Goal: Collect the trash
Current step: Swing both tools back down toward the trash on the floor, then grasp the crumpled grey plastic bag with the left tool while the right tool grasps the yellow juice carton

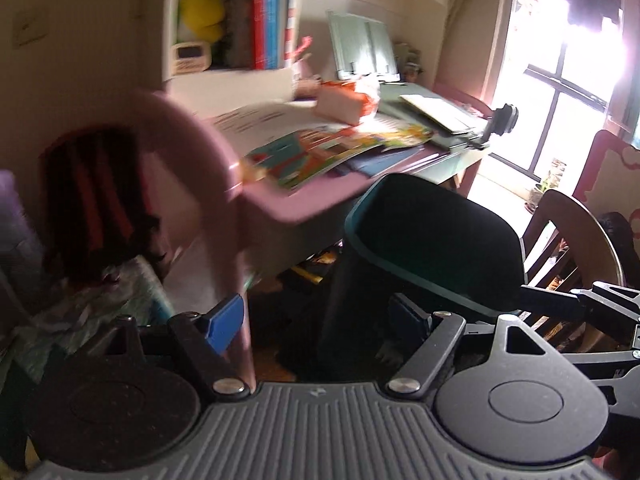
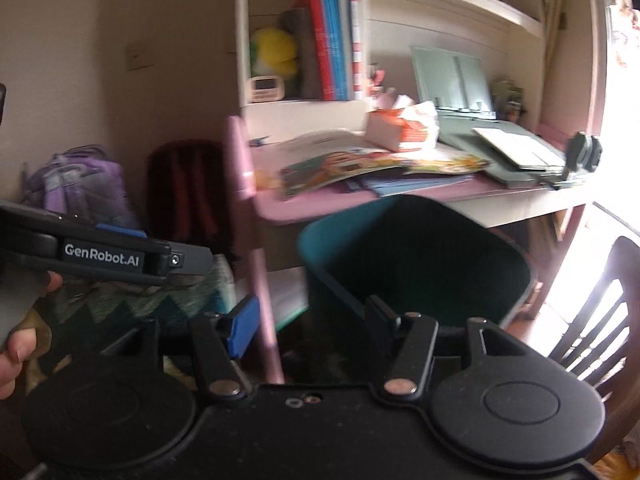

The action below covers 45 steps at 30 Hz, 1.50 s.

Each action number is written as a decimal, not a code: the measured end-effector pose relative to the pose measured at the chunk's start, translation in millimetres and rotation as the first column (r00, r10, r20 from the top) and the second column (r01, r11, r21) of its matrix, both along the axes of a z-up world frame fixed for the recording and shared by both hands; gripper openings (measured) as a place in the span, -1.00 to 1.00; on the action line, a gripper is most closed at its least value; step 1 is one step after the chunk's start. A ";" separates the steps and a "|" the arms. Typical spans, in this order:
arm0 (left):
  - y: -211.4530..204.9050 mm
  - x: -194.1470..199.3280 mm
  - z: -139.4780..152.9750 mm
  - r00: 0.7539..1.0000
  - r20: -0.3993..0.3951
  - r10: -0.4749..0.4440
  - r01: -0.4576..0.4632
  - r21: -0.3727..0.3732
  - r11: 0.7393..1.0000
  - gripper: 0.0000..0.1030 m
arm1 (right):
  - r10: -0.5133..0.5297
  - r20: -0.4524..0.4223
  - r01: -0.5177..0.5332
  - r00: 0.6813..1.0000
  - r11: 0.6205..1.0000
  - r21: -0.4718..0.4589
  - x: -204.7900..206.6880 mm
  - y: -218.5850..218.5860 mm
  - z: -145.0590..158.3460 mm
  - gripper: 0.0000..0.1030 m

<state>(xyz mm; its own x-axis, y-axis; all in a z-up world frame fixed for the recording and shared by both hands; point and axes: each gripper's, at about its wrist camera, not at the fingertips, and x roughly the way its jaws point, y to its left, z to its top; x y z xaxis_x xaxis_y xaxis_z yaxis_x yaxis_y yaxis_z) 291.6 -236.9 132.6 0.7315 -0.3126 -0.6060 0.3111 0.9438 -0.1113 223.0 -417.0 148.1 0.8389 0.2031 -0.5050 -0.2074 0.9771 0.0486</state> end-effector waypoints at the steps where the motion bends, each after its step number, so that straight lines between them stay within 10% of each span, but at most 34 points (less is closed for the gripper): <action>1: 10.0 -5.2 -0.9 1.000 0.001 0.005 -0.005 0.001 1.000 0.54 | 0.015 0.001 -0.015 1.000 1.000 0.005 -1.6 7.3 -0.8 0.13; 23: 237.3 -95.2 -116.7 0.972 -0.123 0.202 -0.199 0.038 0.979 0.58 | 0.438 -0.186 -0.436 0.879 0.898 0.053 -24.0 228.2 -110.5 0.16; 29: 283.9 -97.3 -172.8 0.946 -0.206 0.252 -0.252 0.028 0.967 0.93 | 0.456 -0.289 -0.456 0.842 0.887 0.074 -10.1 266.6 -169.9 0.17; 45: 334.7 -47.3 -379.7 0.857 -0.455 0.242 -0.213 0.113 0.970 0.95 | 0.353 -0.637 -0.335 0.685 0.929 0.154 61.8 319.9 -382.9 0.17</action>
